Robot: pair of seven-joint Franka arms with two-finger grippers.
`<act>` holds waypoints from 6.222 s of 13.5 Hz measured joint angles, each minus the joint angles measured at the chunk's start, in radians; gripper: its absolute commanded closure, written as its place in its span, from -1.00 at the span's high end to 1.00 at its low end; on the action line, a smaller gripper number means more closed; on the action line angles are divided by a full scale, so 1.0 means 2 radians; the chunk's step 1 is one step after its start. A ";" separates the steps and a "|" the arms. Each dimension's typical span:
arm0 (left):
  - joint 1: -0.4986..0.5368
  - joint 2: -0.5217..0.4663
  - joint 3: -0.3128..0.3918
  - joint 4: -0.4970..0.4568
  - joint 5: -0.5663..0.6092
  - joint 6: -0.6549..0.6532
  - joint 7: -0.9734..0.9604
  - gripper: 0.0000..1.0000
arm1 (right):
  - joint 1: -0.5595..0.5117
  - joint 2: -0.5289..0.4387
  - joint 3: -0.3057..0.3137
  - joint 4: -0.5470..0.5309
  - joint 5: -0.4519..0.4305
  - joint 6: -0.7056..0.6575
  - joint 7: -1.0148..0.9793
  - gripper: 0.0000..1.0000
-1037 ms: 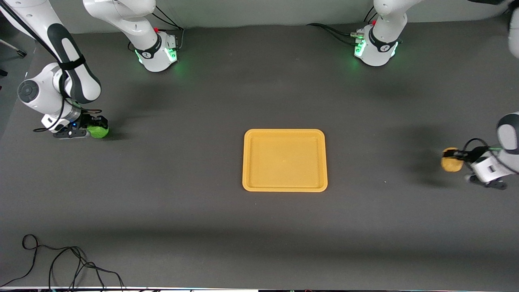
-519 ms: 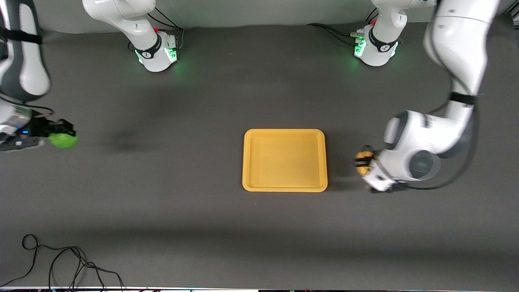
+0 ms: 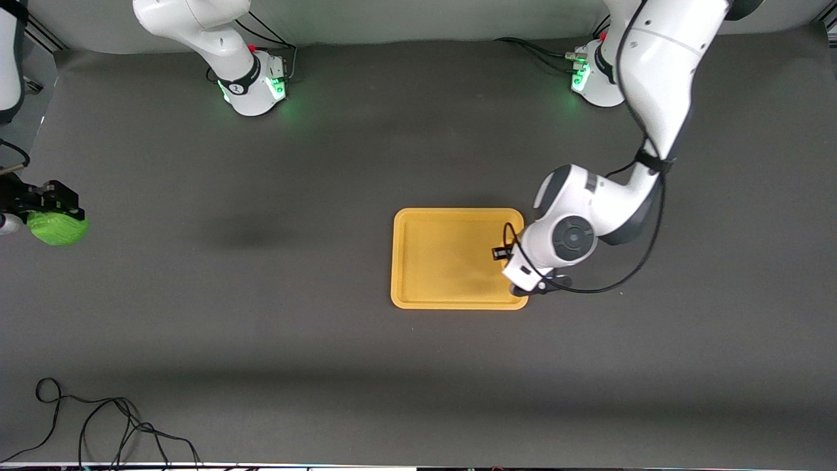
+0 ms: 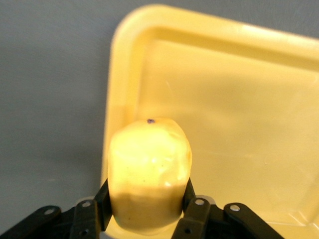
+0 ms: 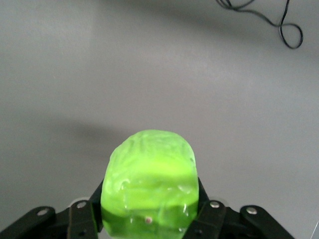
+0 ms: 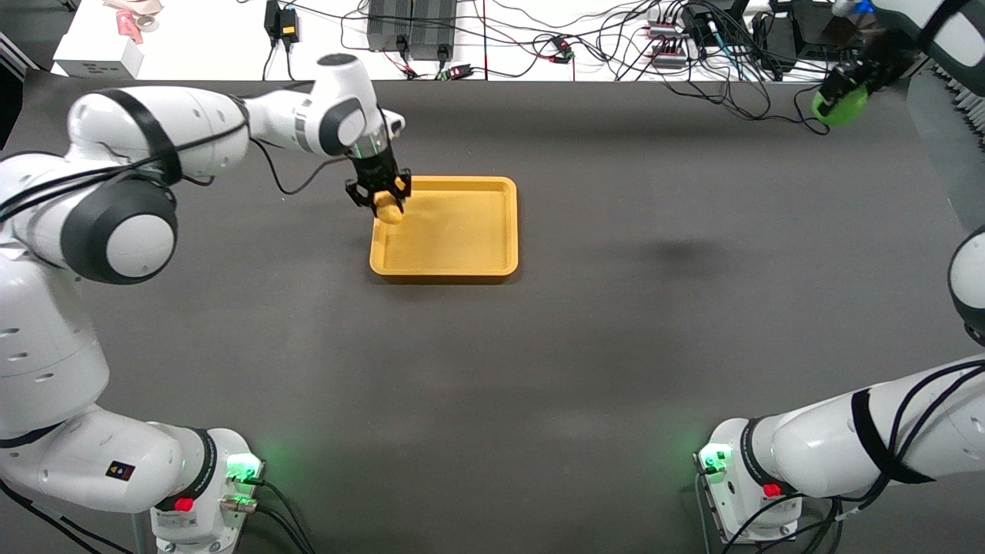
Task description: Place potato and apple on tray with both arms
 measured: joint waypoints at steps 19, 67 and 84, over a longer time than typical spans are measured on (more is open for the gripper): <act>-0.006 0.010 0.007 0.001 0.005 0.014 0.000 0.82 | 0.101 0.098 0.004 0.119 0.039 -0.028 0.123 -0.45; 0.216 -0.321 0.046 -0.059 0.068 -0.164 0.377 1.00 | 0.322 0.412 0.112 0.377 0.111 0.057 0.661 1.00; 0.216 -0.316 0.044 -0.050 0.068 -0.158 0.377 0.88 | -0.010 0.031 0.170 0.088 0.045 -0.086 0.279 1.00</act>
